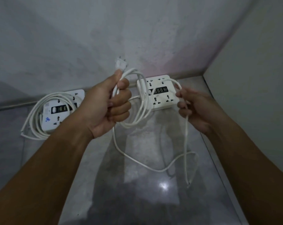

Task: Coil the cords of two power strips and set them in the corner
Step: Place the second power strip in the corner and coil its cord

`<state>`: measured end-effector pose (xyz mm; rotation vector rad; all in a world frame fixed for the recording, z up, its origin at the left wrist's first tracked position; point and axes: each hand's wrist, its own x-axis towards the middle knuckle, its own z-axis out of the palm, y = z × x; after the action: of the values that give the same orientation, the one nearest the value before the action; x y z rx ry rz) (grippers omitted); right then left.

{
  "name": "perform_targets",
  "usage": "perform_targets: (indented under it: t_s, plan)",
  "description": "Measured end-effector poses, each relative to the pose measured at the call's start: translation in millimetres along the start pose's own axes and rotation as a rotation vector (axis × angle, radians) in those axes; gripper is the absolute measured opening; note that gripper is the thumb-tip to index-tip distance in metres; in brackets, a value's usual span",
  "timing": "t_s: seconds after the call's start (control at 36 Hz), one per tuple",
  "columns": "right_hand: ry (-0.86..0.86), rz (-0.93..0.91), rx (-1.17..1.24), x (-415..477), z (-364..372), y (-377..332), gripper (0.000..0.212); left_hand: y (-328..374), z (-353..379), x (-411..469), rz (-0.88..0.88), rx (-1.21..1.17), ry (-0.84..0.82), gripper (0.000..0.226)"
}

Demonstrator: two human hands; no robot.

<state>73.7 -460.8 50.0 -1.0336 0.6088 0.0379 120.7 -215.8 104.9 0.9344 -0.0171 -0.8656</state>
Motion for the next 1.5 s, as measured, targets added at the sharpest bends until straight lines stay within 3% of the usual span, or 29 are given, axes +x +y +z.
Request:
perform_targets:
  t_s: [0.08,0.28,0.36,0.53,0.64,0.78,1.0,1.25,1.36,1.5]
  plan:
    - [0.144,-0.169,-0.207,-10.8,14.9,-8.6,0.009,-7.2,2.2,1.3,-0.019,0.032,0.002,0.041]
    - [0.376,-0.366,-0.302,-15.2,31.0,-25.1,0.011,-12.6,7.5,2.8,-0.026,0.084,0.032,0.041]
    - [0.322,-0.341,-0.346,-15.5,33.7,-27.5,0.017,-13.3,9.7,3.9,-0.019,0.097,0.030,0.041]
    - [0.127,-0.217,-0.216,-22.1,42.1,-31.7,0.026,-15.2,13.5,5.6,0.000,0.108,0.025,0.041]
    - [0.227,-0.260,-0.321,-24.7,36.2,-32.5,0.016,-15.0,12.9,5.2,0.011,0.118,0.035,0.041]
    - [0.393,-0.247,-0.387,-21.0,28.7,-27.8,0.029,-12.5,12.8,5.0,0.032,0.132,0.056,0.041]
    - [0.176,-0.164,0.062,-19.1,39.5,-32.8,0.017,-13.4,17.9,7.8,0.039,0.156,0.056,0.041]
    - [0.359,-0.537,-0.563,-28.4,43.7,-24.6,0.017,-16.8,22.2,7.7,0.057,0.158,0.032,0.040]
    - [0.393,-0.651,-0.666,-31.0,50.4,-22.3,0.014,-18.6,23.8,8.8,0.066,0.152,0.005,0.041]
    - [0.416,-0.668,-0.722,-31.6,54.0,-20.8,0.016,-17.6,25.8,8.6,0.072,0.072,-0.057,0.041]
